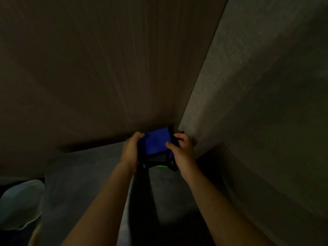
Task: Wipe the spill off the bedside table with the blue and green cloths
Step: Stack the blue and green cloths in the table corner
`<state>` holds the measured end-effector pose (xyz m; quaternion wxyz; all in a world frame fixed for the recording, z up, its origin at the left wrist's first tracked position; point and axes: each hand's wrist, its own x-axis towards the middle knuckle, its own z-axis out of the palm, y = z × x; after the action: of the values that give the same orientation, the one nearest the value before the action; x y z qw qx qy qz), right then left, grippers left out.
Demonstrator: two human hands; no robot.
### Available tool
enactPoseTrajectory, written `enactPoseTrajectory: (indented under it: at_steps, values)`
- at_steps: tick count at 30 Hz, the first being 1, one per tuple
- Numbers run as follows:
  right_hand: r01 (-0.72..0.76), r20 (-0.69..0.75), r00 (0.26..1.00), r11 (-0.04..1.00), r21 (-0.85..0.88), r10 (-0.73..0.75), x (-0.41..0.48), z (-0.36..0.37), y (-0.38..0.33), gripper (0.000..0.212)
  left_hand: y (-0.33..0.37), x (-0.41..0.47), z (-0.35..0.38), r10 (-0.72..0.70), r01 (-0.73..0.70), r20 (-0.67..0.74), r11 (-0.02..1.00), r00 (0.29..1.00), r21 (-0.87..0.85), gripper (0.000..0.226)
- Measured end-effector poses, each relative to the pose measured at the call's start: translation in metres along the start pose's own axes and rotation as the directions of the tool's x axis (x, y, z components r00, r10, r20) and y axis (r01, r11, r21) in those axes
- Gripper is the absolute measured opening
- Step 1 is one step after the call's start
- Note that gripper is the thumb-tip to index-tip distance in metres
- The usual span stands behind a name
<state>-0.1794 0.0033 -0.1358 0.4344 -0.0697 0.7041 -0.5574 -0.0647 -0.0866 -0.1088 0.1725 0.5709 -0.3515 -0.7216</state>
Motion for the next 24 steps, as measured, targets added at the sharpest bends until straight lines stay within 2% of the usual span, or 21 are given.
enactPoseTrajectory:
  at_steps: [2,3,5,7,10,12,14,16,19,21,24]
  values:
    - [0.012,-0.06,0.998,0.985,-0.175,-0.023,-0.001,0.001,0.012,0.039,-0.01,0.004,-0.002,0.153,-0.085,-0.183,0.939,0.971,0.332,0.041]
    - [0.02,-0.085,0.995,0.964,-0.265,-0.044,-0.002,0.002,0.017,0.04,-0.016,0.005,-0.005,0.231,-0.106,-0.22,0.878,0.948,0.466,0.041]
    - [0.062,-0.111,0.987,0.918,-0.391,-0.114,-0.005,0.003,0.021,0.04,-0.024,0.007,-0.008,0.312,-0.138,-0.201,0.793,0.929,0.593,0.033]
    - [0.109,-0.127,0.974,0.874,-0.474,-0.19,-0.008,0.004,0.022,0.038,-0.027,0.008,-0.011,0.323,-0.132,-0.199,0.767,0.925,0.628,0.026]
    - [0.124,-0.173,0.942,0.78,-0.614,-0.286,-0.013,0.005,0.023,0.037,-0.027,0.01,-0.008,0.313,-0.093,-0.219,0.742,0.924,0.664,0.028]
    - [0.056,-0.206,0.932,0.678,-0.733,-0.3,-0.016,0.006,0.023,0.047,-0.028,0.011,-0.002,0.304,-0.089,-0.201,0.723,0.931,0.685,0.03]
    - [-0.045,-0.233,0.942,0.599,-0.799,-0.24,-0.016,0.005,0.022,0.063,-0.028,0.011,0.002,0.289,-0.073,-0.194,0.708,0.937,0.703,0.027]
    - [-0.07,-0.213,0.961,0.59,-0.804,-0.177,-0.014,0.006,0.019,0.062,-0.027,0.013,0.005,0.267,-0.047,-0.198,0.698,0.943,0.715,0.022]
    - [-0.045,-0.177,0.973,0.636,-0.771,-0.146,-0.007,0.007,0.014,0.042,-0.026,0.016,0.011,0.253,-0.06,-0.168,0.699,0.953,0.712,0.015]
    - [-0.027,-0.181,0.968,0.642,-0.766,-0.175,-0.004,0.005,0.011,0.035,-0.026,0.017,0.017,0.262,-0.087,-0.139,0.698,0.955,0.711,0.011]
    - [-0.003,-0.196,0.949,0.614,-0.79,-0.247,-0.002,0.003,0.009,0.032,-0.028,0.018,0.023,0.282,-0.116,-0.122,0.698,0.952,0.707,0.02]
